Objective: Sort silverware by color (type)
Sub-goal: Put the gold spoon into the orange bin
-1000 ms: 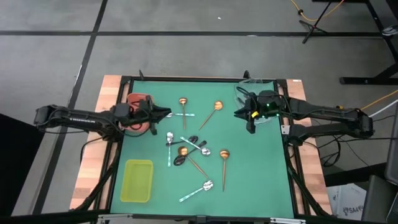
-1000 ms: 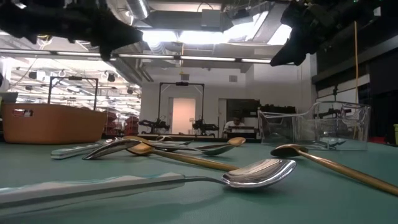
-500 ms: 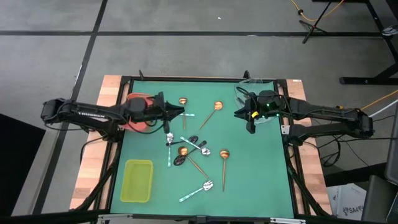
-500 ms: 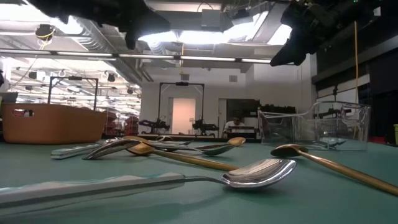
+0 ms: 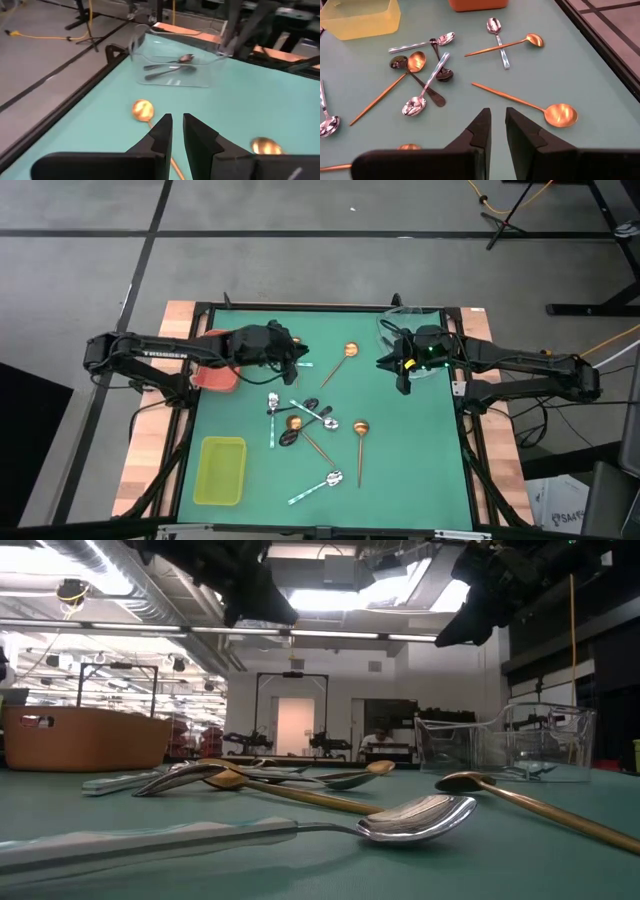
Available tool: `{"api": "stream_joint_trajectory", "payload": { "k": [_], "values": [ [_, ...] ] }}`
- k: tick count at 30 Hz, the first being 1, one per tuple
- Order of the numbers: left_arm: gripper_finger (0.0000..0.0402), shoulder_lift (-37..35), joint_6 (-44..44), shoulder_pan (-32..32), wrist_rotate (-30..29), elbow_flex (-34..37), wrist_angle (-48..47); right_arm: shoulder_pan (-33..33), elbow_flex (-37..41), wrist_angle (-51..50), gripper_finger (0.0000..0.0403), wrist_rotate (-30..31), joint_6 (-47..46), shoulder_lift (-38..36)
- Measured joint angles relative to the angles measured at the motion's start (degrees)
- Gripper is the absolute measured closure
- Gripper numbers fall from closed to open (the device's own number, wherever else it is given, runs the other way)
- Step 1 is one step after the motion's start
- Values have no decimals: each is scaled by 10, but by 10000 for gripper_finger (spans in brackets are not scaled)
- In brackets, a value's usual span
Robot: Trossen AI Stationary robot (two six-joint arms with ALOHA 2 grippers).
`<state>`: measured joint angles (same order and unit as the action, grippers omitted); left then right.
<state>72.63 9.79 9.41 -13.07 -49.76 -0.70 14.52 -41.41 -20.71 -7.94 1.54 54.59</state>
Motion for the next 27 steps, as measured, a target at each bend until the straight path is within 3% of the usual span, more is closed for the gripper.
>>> {"api": "stream_joint_trajectory", "payload": {
  "k": [6,14,27],
  "values": [
    [362,21,22,24,-6,0,1,0,0,0,352,0,0,0],
    [362,52,206,80,-13,0,-27,0,0,0,352,0,0,0],
    [362,135,325,179,108,0,-64,1,0,0,352,0,0,0]
  ]
}}
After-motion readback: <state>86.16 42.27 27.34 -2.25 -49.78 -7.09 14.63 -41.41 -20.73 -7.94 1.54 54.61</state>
